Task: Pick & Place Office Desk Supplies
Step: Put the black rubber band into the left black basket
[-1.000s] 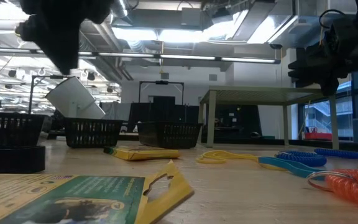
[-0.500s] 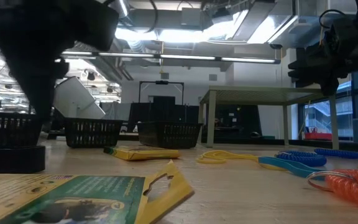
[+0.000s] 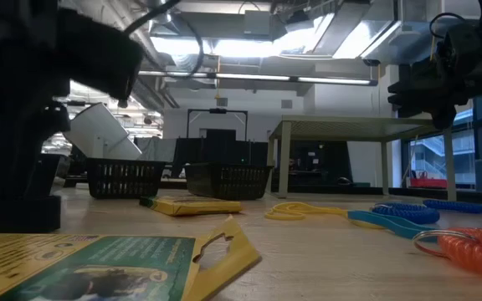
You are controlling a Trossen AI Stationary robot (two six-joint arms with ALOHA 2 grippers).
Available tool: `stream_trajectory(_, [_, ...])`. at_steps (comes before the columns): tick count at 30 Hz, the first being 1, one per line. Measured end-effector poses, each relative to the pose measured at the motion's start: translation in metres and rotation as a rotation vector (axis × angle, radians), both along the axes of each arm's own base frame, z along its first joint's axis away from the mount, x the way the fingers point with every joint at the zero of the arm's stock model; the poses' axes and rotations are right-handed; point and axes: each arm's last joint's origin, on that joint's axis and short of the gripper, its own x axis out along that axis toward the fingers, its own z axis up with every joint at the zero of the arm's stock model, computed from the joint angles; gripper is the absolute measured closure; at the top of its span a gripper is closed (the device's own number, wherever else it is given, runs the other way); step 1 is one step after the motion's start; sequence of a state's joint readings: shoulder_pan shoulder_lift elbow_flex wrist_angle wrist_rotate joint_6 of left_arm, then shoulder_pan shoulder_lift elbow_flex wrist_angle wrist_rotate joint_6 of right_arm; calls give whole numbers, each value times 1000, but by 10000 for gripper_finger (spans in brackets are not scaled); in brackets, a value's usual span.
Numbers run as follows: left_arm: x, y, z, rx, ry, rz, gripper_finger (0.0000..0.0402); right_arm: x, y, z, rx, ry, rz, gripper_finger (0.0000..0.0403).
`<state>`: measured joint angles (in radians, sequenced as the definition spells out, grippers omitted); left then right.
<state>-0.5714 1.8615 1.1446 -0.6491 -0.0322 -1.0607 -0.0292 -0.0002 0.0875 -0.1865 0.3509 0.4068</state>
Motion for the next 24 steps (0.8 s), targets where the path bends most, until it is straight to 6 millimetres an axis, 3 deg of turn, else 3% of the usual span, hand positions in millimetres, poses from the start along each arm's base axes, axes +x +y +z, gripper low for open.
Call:
stream_trajectory(6, [3,2,-9,18,27,4,279,0,0,0,0,0,0,272])
stream_trajectory(13, [4,2,-9,37,1,-29,391,0,0,0,-2,1,0,272])
stream_trajectory(19, [13,1,0,114,-52,-120,398,0,0,0,-1,1,0,272])
stream_trajectory(24, [37,10,24,322,-225,-191,399,0,0,0,-1,0,1,272])
